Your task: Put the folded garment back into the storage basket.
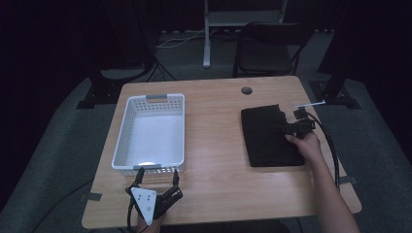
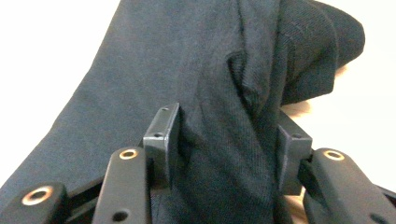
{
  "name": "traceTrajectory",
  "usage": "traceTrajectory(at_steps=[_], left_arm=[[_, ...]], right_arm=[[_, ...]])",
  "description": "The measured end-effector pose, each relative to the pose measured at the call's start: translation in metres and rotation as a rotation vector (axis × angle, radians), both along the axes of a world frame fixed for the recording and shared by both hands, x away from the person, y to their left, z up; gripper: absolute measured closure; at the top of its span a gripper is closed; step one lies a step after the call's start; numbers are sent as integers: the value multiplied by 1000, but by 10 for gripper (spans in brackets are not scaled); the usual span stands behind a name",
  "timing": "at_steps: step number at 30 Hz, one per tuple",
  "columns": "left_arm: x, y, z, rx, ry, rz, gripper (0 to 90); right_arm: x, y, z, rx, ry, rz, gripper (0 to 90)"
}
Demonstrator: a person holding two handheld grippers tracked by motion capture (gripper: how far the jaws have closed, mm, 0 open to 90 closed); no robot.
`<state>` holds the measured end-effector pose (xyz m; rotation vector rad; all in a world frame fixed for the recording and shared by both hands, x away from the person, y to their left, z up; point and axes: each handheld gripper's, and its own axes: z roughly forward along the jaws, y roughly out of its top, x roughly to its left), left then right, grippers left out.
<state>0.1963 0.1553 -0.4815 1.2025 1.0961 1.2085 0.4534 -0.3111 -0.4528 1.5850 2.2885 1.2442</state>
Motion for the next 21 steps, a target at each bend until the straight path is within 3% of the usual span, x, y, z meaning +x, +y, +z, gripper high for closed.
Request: traceTrajectory(at_steps=[7,9,14,18,21], left_arm=[[0,0,0,0,0,0,26],[0,0,0,0,1,0,26],[0,-1,0,-1,1,22,27],[0,-1,0,-1,0,20,26],[0,-1,0,-1,1,20,27]], right_arm=[[-4,0,-5,96,12,2,586],[-6,1,-5,91,-16,4,599],[-14,10,5,3,-77,-6,631],[-17,7,11,34,-85,-7,661],[-26,10,20,53,-138,-16,677]])
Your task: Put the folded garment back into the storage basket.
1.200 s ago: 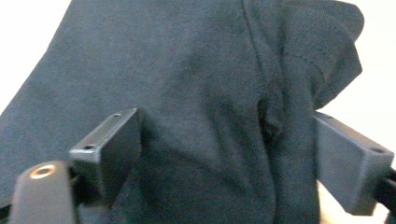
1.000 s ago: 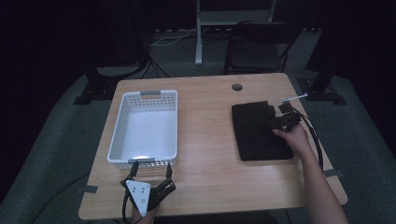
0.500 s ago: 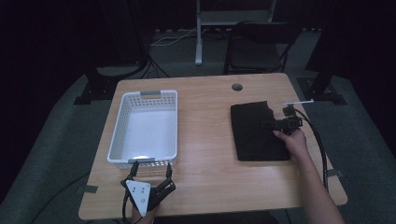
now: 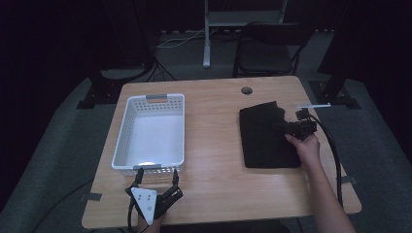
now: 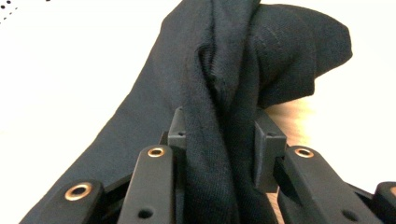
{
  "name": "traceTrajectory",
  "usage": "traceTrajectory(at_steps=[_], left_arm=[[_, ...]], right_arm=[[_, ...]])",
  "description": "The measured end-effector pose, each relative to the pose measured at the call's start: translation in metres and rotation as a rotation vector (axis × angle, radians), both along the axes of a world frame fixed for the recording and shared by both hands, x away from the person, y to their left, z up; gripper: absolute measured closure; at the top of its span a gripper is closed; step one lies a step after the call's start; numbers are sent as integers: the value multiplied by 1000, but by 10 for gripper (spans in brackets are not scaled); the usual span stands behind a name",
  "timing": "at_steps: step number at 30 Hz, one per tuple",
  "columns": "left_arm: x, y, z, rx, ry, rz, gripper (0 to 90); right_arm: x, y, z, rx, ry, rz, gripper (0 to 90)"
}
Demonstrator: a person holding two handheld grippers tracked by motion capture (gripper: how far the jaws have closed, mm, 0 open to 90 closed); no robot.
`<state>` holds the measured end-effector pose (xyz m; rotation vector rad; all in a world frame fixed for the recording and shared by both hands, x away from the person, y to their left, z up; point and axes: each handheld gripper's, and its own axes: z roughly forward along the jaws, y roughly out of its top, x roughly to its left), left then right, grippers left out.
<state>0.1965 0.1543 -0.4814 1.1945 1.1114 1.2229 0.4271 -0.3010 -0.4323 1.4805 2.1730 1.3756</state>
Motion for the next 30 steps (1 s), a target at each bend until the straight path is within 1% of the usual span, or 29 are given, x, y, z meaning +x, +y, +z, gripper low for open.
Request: traceTrajectory(at_steps=[1,2,3,4,5,6,7,10,15,16,20,23,25,27,30], left_arm=[[0,0,0,0,0,0,27],[0,0,0,0,0,0,26],[0,0,0,-1,-1,-1,27],[0,0,0,-1,-1,-1,27],[0,0,0,-1,-1,-1,26],[0,0,0,-1,-1,-1,26],[0,0,0,-1,-1,-1,26],[0,0,0,-1,-1,-1,26],[0,0,0,-1,-1,-3,26],[0,0,0,0,-1,-3,27],[0,0,0,-1,-1,-3,26],[0,0,0,0,-1,-3,26],[0,0,0,0,-1,-3,26],[0,0,0,0,-1,-3,26],[0,0,0,0,-1,-3,26]], right_arm=[[-2,2,3,-4,-15,0,678],[-2,2,3,-4,-15,0,678],[-6,3,9,13,-26,-1,682],[-7,3,11,17,-25,3,683],[-7,3,12,29,-25,3,685],[-7,3,12,29,-25,3,685],[-8,3,13,43,-25,0,687],[-12,5,18,39,-44,6,690],[-17,10,28,58,-67,11,693],[-18,11,31,58,-82,10,693],[-25,10,43,78,-115,-2,696],[-32,8,55,89,-159,-20,699],[-36,7,64,92,-176,-21,700],[-39,8,73,81,-190,-15,701],[-44,9,82,68,-201,-22,701]])
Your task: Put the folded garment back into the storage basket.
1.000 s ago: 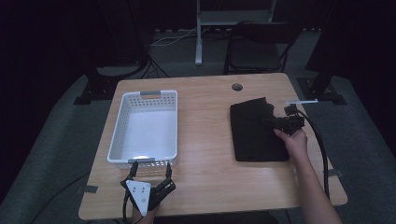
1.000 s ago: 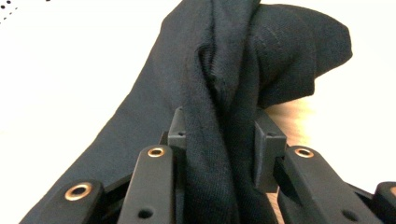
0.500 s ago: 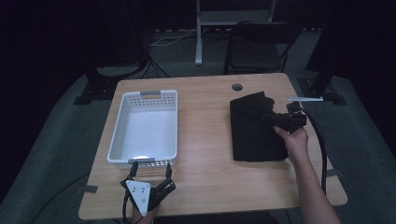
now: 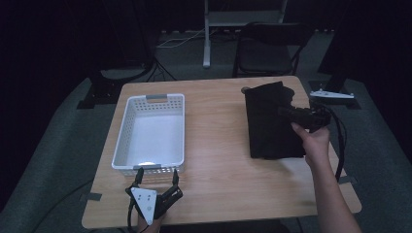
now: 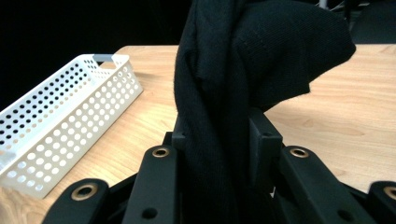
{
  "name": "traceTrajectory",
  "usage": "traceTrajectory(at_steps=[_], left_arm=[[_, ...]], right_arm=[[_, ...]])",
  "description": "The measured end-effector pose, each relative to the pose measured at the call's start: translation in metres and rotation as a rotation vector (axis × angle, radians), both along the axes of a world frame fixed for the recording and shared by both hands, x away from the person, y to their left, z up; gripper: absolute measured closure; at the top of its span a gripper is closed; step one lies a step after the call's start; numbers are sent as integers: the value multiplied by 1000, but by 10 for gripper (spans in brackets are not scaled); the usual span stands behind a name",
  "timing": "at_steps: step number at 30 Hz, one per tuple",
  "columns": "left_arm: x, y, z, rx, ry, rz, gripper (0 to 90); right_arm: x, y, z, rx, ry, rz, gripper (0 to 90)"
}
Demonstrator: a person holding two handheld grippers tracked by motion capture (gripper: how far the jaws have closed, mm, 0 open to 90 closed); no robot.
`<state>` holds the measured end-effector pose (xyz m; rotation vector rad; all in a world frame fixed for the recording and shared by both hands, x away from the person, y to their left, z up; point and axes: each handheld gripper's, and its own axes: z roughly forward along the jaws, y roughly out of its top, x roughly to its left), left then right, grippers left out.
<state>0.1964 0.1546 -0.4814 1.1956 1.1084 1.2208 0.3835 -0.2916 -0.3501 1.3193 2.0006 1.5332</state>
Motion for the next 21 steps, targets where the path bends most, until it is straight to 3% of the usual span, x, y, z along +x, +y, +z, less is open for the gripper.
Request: traceTrajectory(at_steps=[6,21], left_arm=[[0,0,0,0,0,0,27],[0,0,0,0,0,0,26]], right_arm=[[-3,0,6,42,-13,-13,700],[4,23,11,74,-2,0,701]])
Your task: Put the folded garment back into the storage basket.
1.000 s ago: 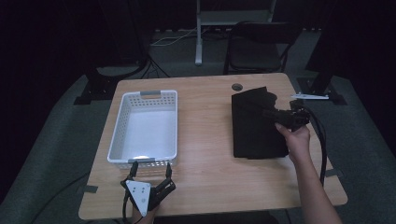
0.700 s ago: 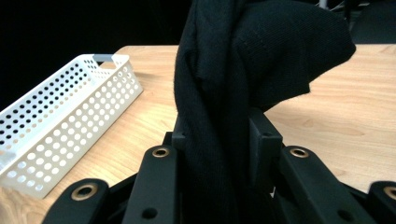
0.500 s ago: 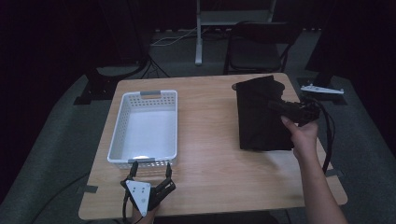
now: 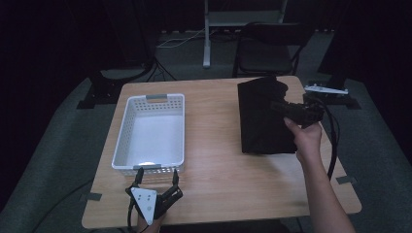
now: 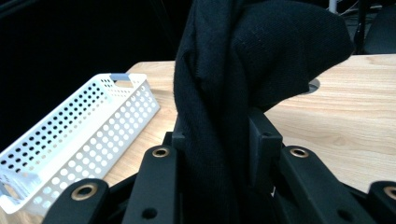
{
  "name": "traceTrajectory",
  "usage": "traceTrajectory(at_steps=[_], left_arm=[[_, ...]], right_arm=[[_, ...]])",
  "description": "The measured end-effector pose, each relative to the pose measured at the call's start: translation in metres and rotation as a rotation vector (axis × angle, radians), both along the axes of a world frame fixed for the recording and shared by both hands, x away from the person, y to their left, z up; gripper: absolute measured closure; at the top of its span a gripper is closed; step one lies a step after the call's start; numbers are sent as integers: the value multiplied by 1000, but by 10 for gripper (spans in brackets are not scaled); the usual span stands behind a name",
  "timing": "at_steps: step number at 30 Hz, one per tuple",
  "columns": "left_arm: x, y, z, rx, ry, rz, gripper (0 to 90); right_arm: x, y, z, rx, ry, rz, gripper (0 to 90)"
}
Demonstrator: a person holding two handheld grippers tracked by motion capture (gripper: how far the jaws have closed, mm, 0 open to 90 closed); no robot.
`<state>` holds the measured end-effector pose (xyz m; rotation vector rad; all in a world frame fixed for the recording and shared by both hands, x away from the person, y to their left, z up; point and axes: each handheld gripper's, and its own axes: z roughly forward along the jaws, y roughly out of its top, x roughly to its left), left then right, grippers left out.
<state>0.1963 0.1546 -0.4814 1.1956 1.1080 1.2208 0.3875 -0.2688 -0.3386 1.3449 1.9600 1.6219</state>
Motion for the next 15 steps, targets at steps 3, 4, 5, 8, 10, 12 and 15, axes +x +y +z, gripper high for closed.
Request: traceTrajectory(at_steps=[3,4,5,8,10,12,15], left_arm=[[0,0,0,0,0,0,26],[0,0,0,0,-1,0,27],[0,0,0,-1,-1,-1,26],[0,0,0,0,0,0,26],[0,0,0,0,0,-1,26],[0,0,0,-1,-1,-1,26],[0,0,0,0,0,-1,26]], right_arm=[[2,5,-1,6,1,3,700],[2,8,-1,5,3,5,700],[3,10,-1,5,1,6,700],[5,16,-2,8,4,19,700],[6,21,-1,11,6,24,700],[8,26,0,12,6,31,700],[10,32,1,15,5,36,700]])
